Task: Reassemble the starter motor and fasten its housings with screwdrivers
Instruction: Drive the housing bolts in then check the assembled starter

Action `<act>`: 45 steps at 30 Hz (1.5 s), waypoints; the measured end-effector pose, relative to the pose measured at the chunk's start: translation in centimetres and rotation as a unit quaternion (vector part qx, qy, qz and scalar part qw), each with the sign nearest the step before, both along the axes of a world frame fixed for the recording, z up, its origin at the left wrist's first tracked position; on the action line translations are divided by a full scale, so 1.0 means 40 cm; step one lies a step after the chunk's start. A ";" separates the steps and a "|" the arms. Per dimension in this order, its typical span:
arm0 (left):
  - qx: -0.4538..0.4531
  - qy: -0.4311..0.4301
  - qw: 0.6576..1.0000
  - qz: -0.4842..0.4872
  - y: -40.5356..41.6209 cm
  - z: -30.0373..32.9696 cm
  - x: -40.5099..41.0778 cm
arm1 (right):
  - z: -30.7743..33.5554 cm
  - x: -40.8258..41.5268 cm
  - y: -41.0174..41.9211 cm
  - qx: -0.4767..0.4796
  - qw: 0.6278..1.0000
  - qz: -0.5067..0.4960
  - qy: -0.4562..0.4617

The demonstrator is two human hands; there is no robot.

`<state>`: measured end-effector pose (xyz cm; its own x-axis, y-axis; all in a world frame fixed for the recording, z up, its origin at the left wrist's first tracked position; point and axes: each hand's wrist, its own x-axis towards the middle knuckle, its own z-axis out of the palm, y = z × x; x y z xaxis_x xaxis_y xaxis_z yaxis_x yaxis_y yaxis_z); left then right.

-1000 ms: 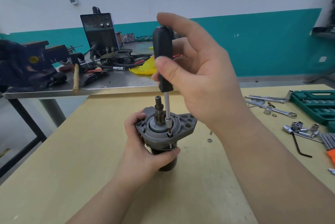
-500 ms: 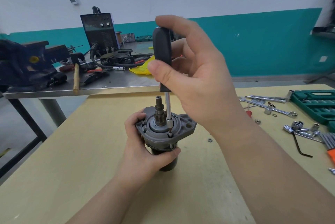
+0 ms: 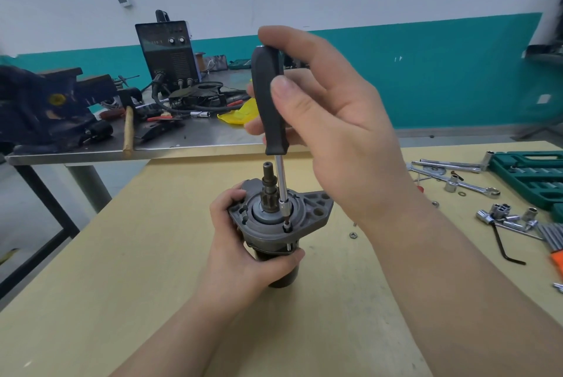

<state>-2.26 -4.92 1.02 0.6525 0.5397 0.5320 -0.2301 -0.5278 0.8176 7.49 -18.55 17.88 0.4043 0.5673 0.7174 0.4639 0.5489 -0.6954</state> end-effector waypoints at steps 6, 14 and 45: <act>-0.001 0.002 1.000 0.001 -0.002 0.002 0.000 | 0.004 -0.008 0.008 -0.008 0.997 -0.063 -0.036; 0.002 -0.002 1.000 -0.004 -0.001 0.001 -0.001 | -0.001 -0.004 -0.001 -0.003 1.000 -0.001 0.012; 0.009 -0.007 1.000 -0.029 0.003 0.007 -0.004 | -0.004 -0.003 0.008 0.000 0.997 -0.050 -0.052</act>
<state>-2.43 -4.79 1.30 0.6746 0.4908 0.5513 -0.2728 -0.5283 0.8041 7.38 -18.22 17.71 0.3824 0.5276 0.7586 0.5853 0.4969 -0.6407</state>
